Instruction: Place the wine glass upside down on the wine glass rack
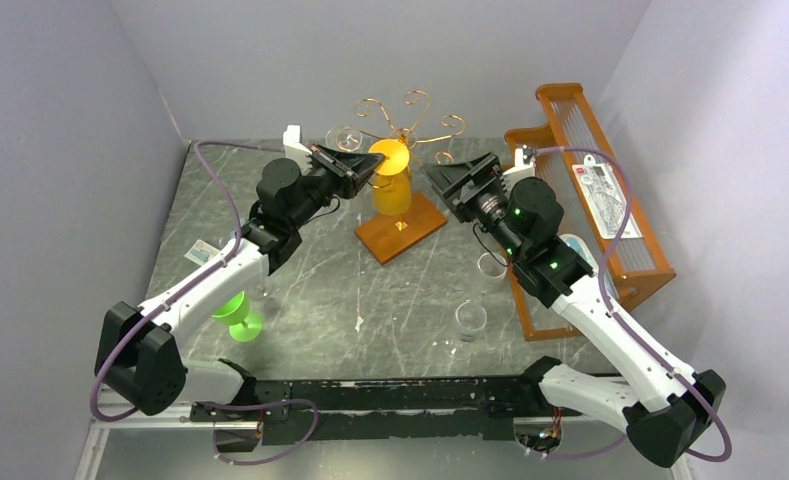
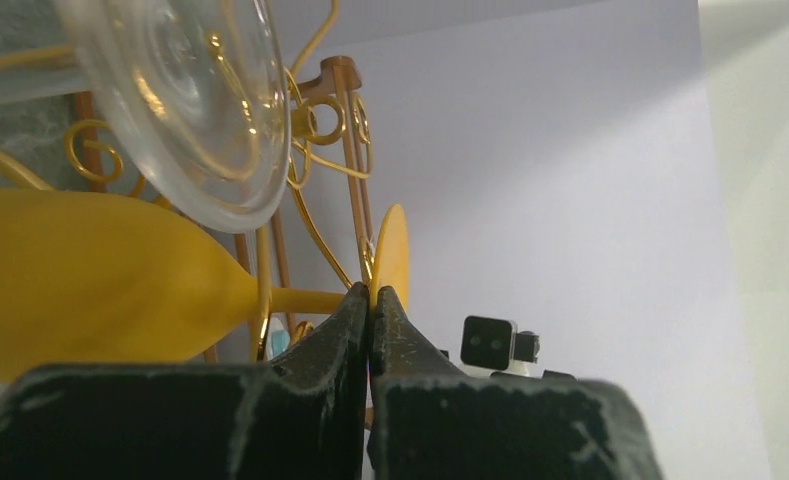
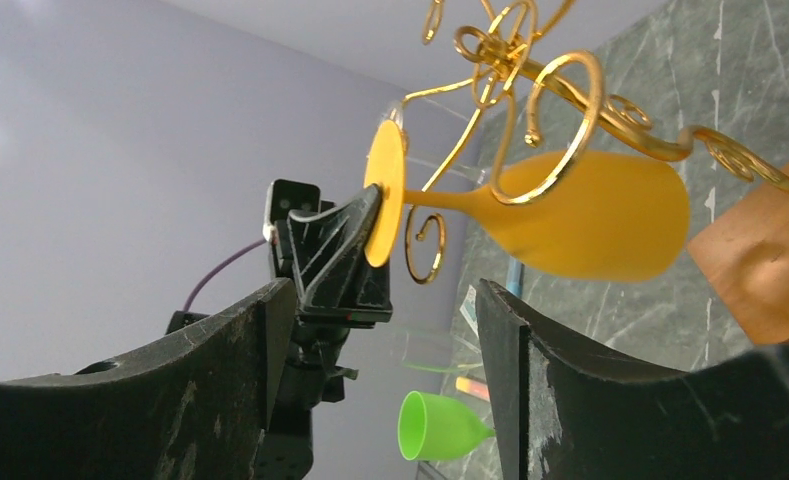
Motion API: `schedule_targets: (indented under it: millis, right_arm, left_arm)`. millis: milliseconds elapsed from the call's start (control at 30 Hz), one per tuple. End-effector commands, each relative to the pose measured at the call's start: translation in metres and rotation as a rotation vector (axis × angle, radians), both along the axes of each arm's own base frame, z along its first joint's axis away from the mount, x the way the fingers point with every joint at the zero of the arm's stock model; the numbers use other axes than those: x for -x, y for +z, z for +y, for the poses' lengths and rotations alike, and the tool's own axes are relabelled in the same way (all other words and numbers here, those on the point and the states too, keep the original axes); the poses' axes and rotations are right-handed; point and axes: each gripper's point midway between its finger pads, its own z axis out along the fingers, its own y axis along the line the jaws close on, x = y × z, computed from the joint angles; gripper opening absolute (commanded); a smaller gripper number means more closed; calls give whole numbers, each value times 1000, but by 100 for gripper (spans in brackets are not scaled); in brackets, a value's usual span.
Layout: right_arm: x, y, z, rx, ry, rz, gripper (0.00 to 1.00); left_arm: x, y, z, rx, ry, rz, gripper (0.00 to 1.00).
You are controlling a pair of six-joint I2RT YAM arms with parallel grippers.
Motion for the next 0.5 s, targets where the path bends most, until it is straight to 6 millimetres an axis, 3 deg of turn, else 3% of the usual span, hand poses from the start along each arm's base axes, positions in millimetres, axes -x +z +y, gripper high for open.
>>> schedule_targets:
  millis: [0, 467]
  right_arm:
    - [-1, -4, -5, -31, -26, 5, 70]
    - [-2, -7, -8, -18, -39, 8, 70]
  left_arm:
    - [-6, 17, 11, 7, 83, -26, 5]
    - [11, 12, 29, 12, 118, -4, 5]
